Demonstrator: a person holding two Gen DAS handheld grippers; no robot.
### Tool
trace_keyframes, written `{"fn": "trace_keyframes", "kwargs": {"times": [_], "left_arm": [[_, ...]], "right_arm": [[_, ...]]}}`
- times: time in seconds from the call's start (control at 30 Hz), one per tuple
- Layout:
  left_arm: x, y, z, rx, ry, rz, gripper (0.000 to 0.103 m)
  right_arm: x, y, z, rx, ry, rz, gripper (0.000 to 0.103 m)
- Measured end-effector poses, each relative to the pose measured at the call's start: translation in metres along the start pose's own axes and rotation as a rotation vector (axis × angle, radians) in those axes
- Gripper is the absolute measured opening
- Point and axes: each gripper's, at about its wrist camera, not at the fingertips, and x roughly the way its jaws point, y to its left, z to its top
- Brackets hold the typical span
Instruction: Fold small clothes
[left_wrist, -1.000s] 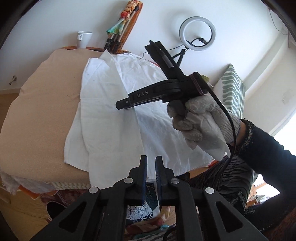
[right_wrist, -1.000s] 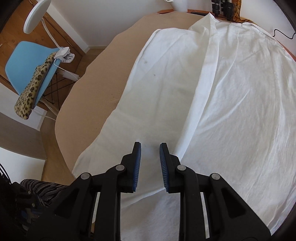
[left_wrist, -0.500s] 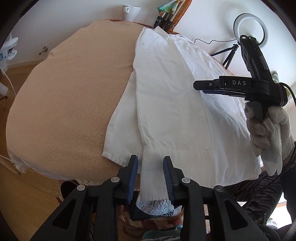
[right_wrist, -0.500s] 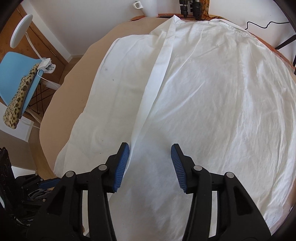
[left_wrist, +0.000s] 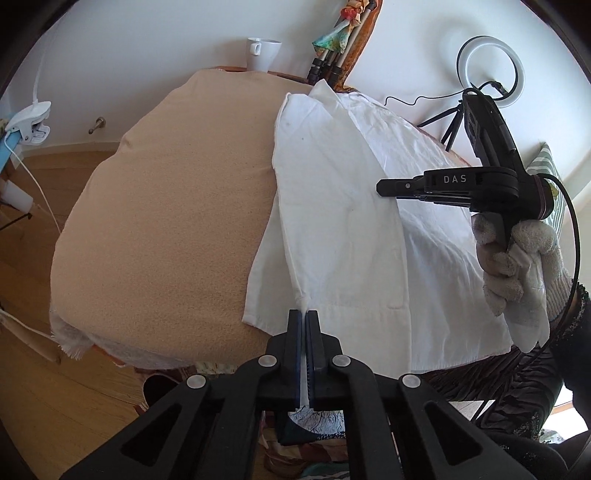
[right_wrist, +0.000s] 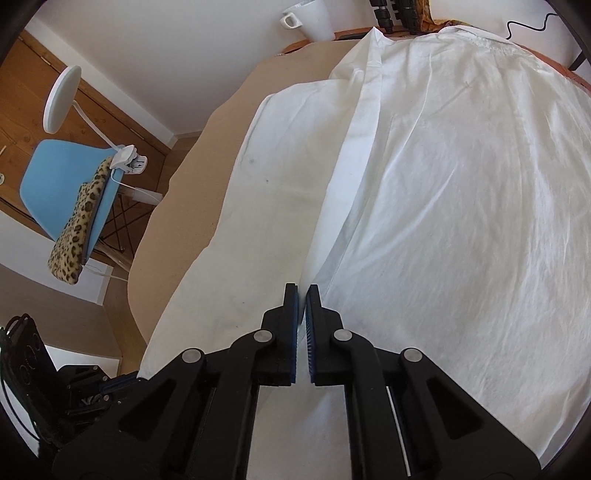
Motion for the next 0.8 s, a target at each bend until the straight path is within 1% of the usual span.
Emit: {"fn": "trace_keyframes", "kwargs": {"times": [0.03, 0.07, 0.1, 0.13, 0.17, 0.2, 0.23, 0.27, 0.3, 0.33, 0.37, 0.4, 0.47, 0.6, 0.67, 0.73, 0.8], "left_arm": [[0.008, 0.001, 0.0, 0.009, 0.019, 0.035, 0.006], [0.012, 0.003, 0.0, 0.006, 0.023, 0.05, 0.005], [0.013, 0.005, 0.0, -0.005, 0.018, 0.053, 0.008], [0.013, 0.006, 0.0, -0.016, 0.004, 0.058, 0.018], [0.011, 0.007, 0.0, -0.021, -0.016, 0.062, 0.024], [0.01, 0.007, 0.003, -0.02, -0.032, 0.063, 0.032], [0.011, 0.006, 0.006, -0.016, -0.043, 0.067, 0.033], [0.011, 0.005, 0.007, -0.007, -0.047, 0.075, 0.033], [0.012, 0.006, 0.009, -0.003, -0.05, 0.085, 0.035], [0.013, 0.008, 0.011, -0.008, -0.054, 0.089, 0.038], [0.014, 0.01, 0.013, -0.018, -0.055, 0.08, 0.039], [0.017, 0.013, 0.016, -0.03, -0.05, 0.065, 0.042], [0.024, 0.015, 0.02, -0.042, -0.035, 0.044, 0.043], [0.033, 0.015, 0.023, -0.047, -0.014, 0.015, 0.043], [0.035, 0.017, 0.023, -0.056, -0.004, 0.001, 0.041], [0.035, 0.019, 0.021, -0.071, -0.004, -0.008, 0.036], [0.035, 0.024, 0.022, -0.093, -0.005, -0.004, 0.034]], "right_arm": [[0.003, 0.002, -0.001, -0.013, 0.007, -0.033, 0.005], [0.007, 0.003, -0.002, -0.024, 0.016, -0.061, 0.005], [0.013, 0.005, -0.002, -0.028, 0.026, -0.08, 0.005], [0.015, 0.004, -0.002, -0.029, 0.038, -0.079, 0.005], [0.016, 0.004, -0.002, -0.033, 0.046, -0.073, 0.005], [0.014, 0.003, -0.002, -0.039, 0.048, -0.077, 0.006], [0.012, 0.004, -0.002, -0.047, 0.053, -0.091, 0.008], [0.006, 0.004, -0.001, -0.058, 0.052, -0.108, 0.013], [0.0, 0.004, 0.001, -0.066, 0.043, -0.118, 0.02], [-0.009, 0.004, 0.003, -0.073, 0.027, -0.118, 0.025], [-0.017, 0.005, 0.007, -0.078, 0.006, -0.113, 0.035], [-0.025, 0.007, 0.013, -0.082, -0.015, -0.104, 0.038], [-0.033, 0.011, 0.03, -0.089, -0.036, -0.082, 0.041], [-0.033, 0.015, 0.068, -0.062, -0.047, -0.044, 0.042], [-0.027, 0.016, 0.085, -0.036, -0.04, -0.019, 0.043], [-0.018, 0.018, 0.1, -0.009, -0.024, 0.001, 0.043], [-0.008, 0.025, 0.111, -0.003, -0.013, -0.001, 0.043]]}}
